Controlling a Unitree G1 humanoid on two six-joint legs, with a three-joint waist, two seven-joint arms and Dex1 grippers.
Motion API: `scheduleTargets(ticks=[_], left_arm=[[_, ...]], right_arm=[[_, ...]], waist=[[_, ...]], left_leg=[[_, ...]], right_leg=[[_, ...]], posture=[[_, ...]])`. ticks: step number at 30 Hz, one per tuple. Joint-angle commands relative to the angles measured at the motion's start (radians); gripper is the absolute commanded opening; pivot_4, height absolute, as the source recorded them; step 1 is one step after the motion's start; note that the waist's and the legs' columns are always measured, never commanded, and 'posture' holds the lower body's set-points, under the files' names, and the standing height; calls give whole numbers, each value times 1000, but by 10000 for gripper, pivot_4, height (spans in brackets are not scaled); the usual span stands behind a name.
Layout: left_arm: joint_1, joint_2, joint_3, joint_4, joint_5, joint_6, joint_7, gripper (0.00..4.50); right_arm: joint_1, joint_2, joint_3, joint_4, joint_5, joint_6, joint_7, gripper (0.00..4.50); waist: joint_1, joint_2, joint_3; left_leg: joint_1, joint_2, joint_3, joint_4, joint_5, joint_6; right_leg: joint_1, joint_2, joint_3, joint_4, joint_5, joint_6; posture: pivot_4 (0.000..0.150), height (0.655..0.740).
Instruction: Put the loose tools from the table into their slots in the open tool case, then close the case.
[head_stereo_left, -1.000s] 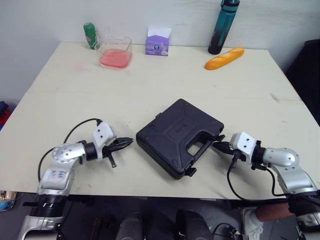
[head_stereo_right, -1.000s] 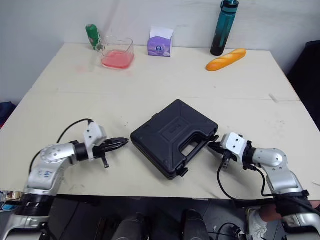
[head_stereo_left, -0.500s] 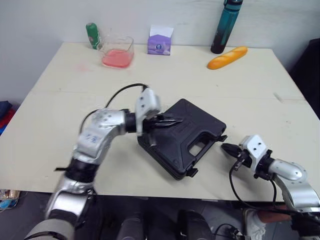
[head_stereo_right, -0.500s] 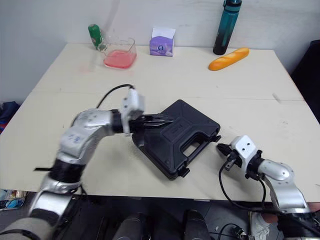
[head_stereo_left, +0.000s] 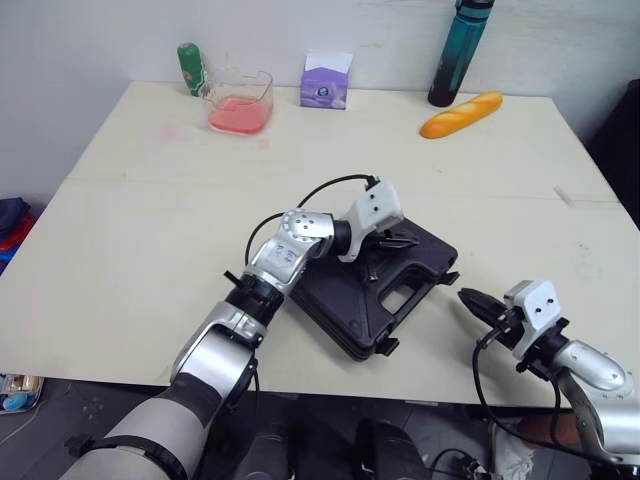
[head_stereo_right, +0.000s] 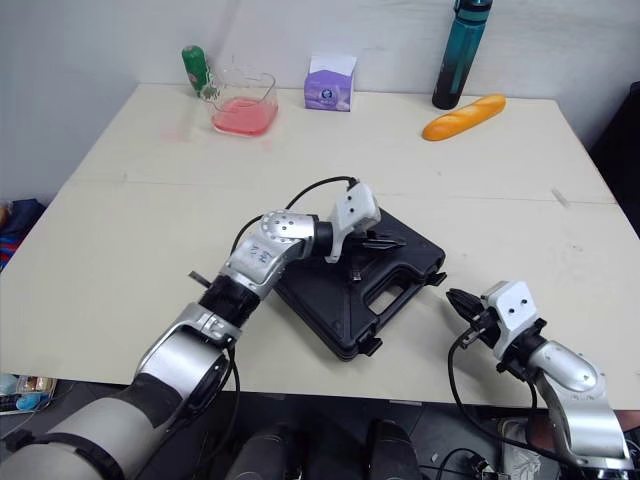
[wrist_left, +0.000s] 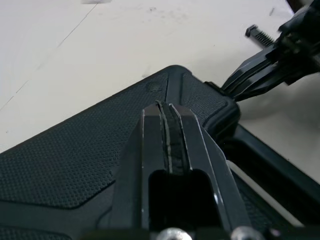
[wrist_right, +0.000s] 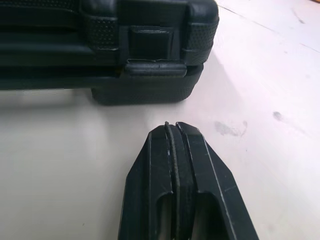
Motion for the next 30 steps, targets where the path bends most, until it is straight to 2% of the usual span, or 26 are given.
scheduleTargets(ticks=[1,6,11,14,19,24,30], left_arm=[[-39,-52,9,91,24,-78,-1,814],[-56,-106,33,247,36,-94,-6,814],[-42,-116,0,296,87,-83,-26,814],[18,-94,-55,285,141,-20,-42,814],[76,-56,-62,270,198,89,48,814],[94,-35,-56,211,181,111,33,814],[88,-11,-49,203,183,118,50,814]], right_arm=[[24,10,-29,-65,16,-6,-16,0],[43,27,-9,-97,-6,2,-40,0],[48,34,0,-106,-22,3,-62,0],[20,41,22,-92,-49,7,-87,0],[-57,30,56,-36,-88,40,-102,0],[-96,23,64,-13,-86,59,-84,0],[-164,35,97,-18,-67,79,-52,0]], waist=[[-1,0,0],[-1,0,0],[-2,0,0],[-2,0,-4],[-6,-2,-16],[-8,-6,-30],[-19,-3,-32]], left_leg=[[0,0,0,0,0,0],[0,0,0,0,0,1],[1,0,0,0,-1,1],[2,0,0,0,-1,1],[6,1,0,-1,-2,2],[7,3,-1,-1,-5,2],[8,4,0,-1,-6,2]], right_leg=[[0,0,0,0,0,0],[0,0,0,-1,0,0],[0,-1,0,-1,0,0],[1,-1,0,-1,0,0],[4,-1,0,-2,0,-1],[4,-1,0,-1,-1,-3],[4,-1,0,-1,-2,-3]], posture=[[1500,7400],[1500,7400],[1500,7400],[1500,7400],[1500,7400],[1500,7400],[1500,7400]])
